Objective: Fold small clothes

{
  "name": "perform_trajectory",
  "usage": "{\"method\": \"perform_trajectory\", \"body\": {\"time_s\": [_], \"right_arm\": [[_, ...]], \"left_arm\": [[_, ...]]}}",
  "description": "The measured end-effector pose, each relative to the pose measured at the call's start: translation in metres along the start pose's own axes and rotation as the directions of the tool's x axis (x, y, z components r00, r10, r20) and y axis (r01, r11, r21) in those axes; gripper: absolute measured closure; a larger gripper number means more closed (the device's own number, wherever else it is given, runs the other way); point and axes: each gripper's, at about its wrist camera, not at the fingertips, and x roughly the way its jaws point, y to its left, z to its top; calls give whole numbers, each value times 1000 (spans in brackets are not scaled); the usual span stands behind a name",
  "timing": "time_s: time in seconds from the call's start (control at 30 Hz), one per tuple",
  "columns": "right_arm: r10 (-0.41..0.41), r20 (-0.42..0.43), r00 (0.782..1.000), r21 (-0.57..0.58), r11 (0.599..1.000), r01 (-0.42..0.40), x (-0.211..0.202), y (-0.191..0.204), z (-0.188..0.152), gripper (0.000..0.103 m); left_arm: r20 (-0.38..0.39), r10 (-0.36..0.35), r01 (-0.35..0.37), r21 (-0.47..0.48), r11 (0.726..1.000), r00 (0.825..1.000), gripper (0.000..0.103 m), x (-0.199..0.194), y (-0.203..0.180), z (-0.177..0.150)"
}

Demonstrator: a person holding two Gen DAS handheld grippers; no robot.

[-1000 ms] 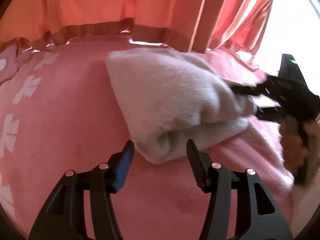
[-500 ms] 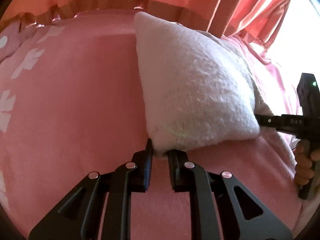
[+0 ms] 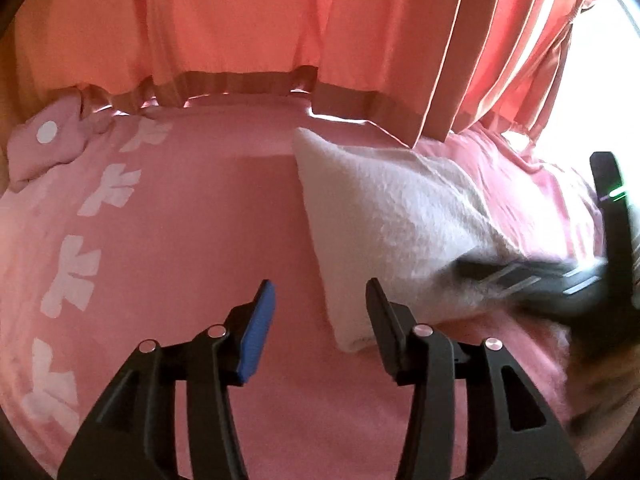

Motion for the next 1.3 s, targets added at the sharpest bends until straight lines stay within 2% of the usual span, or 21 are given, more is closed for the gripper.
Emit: {"method": "perform_trajectory", "body": {"time_s": [0.1,0.2,0.27,0.3,0.33,0.37,0.5,0.6,0.67,0.7,0.73,0.77,0.8,0.9,0.93,1.0,1.03,1.07,1.17,1.23,1.3], "right_arm": [[-2,48,999,-30,1000,4,-4,1,2,79],[75,165,983,60,995,-86,-48,-25,6,81],[-17,258,966,157,987,-25,-77,-58,10,70],[-86,290,953,226,974,20,-87,-81,14,54],[-116,291,950,270,962,34,-89,-100,13,45],[-133,280,951,330,943,35,-89,-118,18,45],[-77,273,959,480,875,-66,-67,-163,38,44],[-78,253,964,447,894,-45,-45,-159,48,44],[-89,198,976,406,914,1,-16,-142,55,44],[-97,186,978,395,919,16,-8,-138,59,47],[-116,177,977,369,928,44,-3,-136,63,59],[-137,185,973,343,937,67,-4,-133,65,71],[-148,197,969,330,941,77,-10,-128,66,93],[-99,319,943,360,933,-24,-37,-133,69,94],[-98,327,940,364,931,-30,-37,-134,67,94],[-116,249,962,380,925,13,-17,-143,67,94],[-128,168,977,373,926,57,5,-147,67,94],[-144,163,976,356,931,78,11,-146,66,94],[-200,184,962,315,939,135,3,-134,70,93],[-186,208,960,334,936,109,-10,-132,69,86],[-175,269,947,374,925,65,-33,-136,61,83]], "left_arm": [[-23,-10,10,-4,1000,1000,57,7,-2,0],[-38,-11,10,-16,1000,999,47,16,-3,3],[-36,-13,12,-38,999,999,30,23,-3,9],[-37,-14,12,-45,999,999,28,27,-4,12],[-39,-18,16,-49,999,999,27,32,-6,15],[-45,-25,23,-49,999,999,25,39,-9,20],[-68,-31,28,-44,999,997,23,65,-26,33],[-75,-8,7,-11,1000,997,20,80,-36,34],[-85,3,-3,1,1000,996,17,87,-37,30],[-89,5,-5,1,1000,996,16,90,-36,29],[-93,3,-4,-2,1000,996,15,92,-34,28],[-96,1,-2,-7,1000,995,13,93,-32,29],[-99,-5,3,-15,1000,995,13,94,-30,30],[-98,-9,7,-22,1000,995,13,94,-28,33],[-95,-9,7,-19,1000,995,12,94,-28,34],[-96,-14,12,-19,1000,995,12,95,-29,35],[-99,-16,15,-18,1000,995,12,96,-30,34],[-102,-19,18,-17,1000,995,12,97,-30,33],[-99,-9,8,-15,1000,995,12,98,-33,33],[-94,-6,5,-9,1000,996,12,96,-33,33],[-87,-20,18,-16,1000,996,12,93,-29,31]]}}
